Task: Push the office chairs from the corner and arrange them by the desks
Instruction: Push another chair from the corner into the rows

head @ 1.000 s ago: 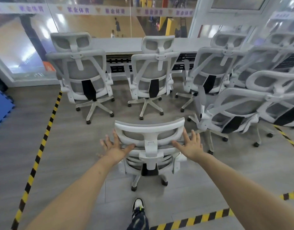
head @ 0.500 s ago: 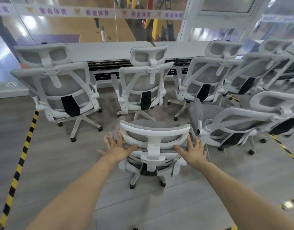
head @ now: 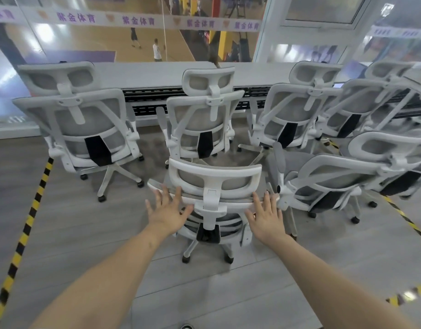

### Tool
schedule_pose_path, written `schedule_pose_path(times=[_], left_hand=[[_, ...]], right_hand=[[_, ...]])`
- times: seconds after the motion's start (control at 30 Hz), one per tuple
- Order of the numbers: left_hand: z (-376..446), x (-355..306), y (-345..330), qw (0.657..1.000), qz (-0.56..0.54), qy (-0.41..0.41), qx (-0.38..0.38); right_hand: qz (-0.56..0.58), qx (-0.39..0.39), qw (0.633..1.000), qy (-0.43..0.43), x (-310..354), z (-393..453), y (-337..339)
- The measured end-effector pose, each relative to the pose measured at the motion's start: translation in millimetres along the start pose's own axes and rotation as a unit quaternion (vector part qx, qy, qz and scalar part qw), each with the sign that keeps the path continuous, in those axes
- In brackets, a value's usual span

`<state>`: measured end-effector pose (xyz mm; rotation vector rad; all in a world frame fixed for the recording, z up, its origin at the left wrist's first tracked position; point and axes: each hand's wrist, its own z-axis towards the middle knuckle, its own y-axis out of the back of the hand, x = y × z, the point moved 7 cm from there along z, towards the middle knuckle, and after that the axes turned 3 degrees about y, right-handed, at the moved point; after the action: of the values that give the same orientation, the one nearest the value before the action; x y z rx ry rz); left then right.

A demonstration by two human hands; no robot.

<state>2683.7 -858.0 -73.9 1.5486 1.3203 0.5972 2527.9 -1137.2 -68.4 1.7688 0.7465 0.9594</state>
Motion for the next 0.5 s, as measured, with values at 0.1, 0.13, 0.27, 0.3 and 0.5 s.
schedule_pose_path(times=[0.1, 0.13, 0.27, 0.3, 0.5], left_hand=[[-32.3, -1.3, -9.2, 0.999, 0.048, -0.016, 0.014], [-46.8, 0.5, -15.4, 0.998, 0.055, -0.010, 0.030], [-131.7, 19.1, -44.2, 0.998, -0.003, 0.058, 0.026], [-160.4, 25.3, -50.6, 0.997, -0.024, 0.076, 0.008], [-359.2, 90.5, -98.2, 0.974, -0.067, 0.209, -0.063]], right_hand=[[-0.034, 0.016, 0.999, 0.028, 0.3, -26.3, -4.1], [-0.045, 0.023, 0.998, 0.039, 2.6, -35.5, -5.7], [-0.090, 0.093, 0.987, 0.098, 26.1, -84.2, -17.0], [-0.099, 0.105, 0.982, 0.119, 36.7, -100.3, -20.7], [-0.150, 0.114, 0.933, 0.306, 147.9, -232.8, -65.2]])
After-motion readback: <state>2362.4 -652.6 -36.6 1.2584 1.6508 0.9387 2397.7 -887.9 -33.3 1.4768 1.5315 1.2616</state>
